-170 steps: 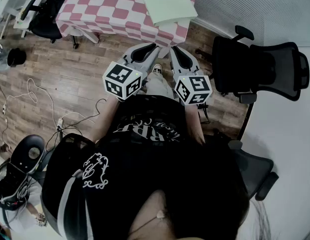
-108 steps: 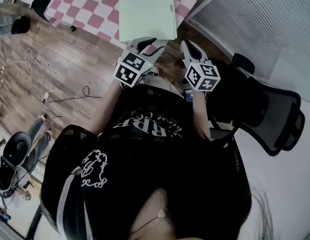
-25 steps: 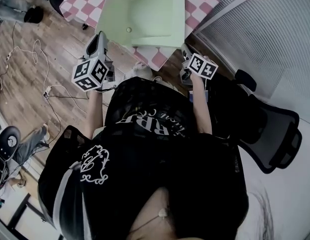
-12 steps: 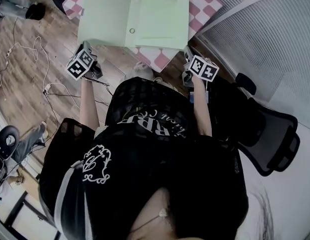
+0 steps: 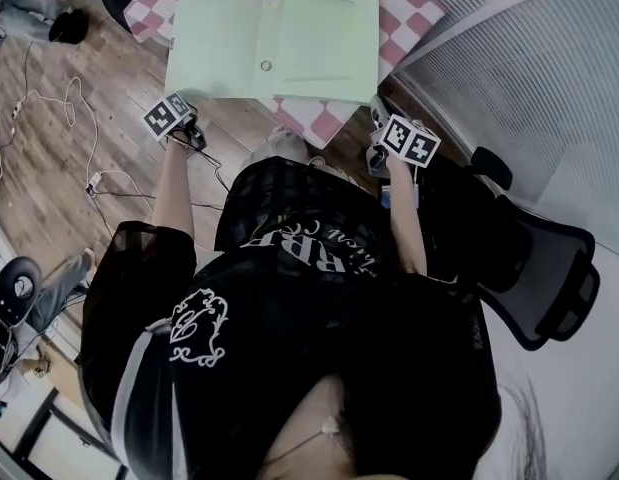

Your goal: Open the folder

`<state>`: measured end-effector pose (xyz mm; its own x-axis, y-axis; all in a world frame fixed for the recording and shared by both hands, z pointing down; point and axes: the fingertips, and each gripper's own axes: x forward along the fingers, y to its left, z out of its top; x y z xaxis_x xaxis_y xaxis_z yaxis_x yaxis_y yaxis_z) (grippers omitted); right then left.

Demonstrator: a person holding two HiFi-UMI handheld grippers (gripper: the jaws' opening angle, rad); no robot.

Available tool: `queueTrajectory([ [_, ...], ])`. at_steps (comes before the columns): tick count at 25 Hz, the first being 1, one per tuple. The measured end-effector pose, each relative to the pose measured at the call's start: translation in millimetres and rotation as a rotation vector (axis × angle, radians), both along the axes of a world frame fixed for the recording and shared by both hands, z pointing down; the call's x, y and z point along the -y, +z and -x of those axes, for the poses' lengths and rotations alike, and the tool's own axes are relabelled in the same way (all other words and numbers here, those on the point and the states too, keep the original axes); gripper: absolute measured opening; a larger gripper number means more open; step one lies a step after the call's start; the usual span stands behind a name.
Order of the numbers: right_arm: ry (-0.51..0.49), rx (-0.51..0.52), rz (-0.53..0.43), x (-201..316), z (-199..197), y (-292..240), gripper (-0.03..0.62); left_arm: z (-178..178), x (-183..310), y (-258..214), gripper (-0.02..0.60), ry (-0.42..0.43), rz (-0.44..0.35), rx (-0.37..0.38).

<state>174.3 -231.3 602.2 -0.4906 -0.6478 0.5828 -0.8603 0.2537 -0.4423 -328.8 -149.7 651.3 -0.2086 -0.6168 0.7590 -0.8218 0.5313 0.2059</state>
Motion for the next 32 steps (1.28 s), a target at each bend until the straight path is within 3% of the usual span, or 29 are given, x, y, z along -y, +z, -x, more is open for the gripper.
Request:
queueTrajectory([
  [5, -0.015, -0.022, -0.004, 0, 2, 1, 0.037, 2, -1, 28, 0.086, -0.018, 0.07, -0.027],
  [9, -0.024, -0.032, -0.004, 2, 2, 0, 0.037, 2, 0, 39, 0.095, -0.07, 0.06, -0.095],
  [12, -0.009, -0.047, 0.005, -3, 0, -5, 0.037, 3, -1, 23, 0.106, -0.1, -0.024, -0.118],
  [16, -0.034, -0.033, -0.049, -3, 11, -21, 0.037, 8, -1, -13, 0.112, -0.056, -0.192, -0.115],
  [21, -0.086, 0.022, -0.116, -12, 24, -54, 0.037, -6, -2, -59, 0.112, 0.023, -0.335, -0.109],
  [32, -0.149, 0.077, -0.243, -31, 42, -108, 0.037, -66, 1, -152, 0.115, 0.205, -0.523, -0.066],
])
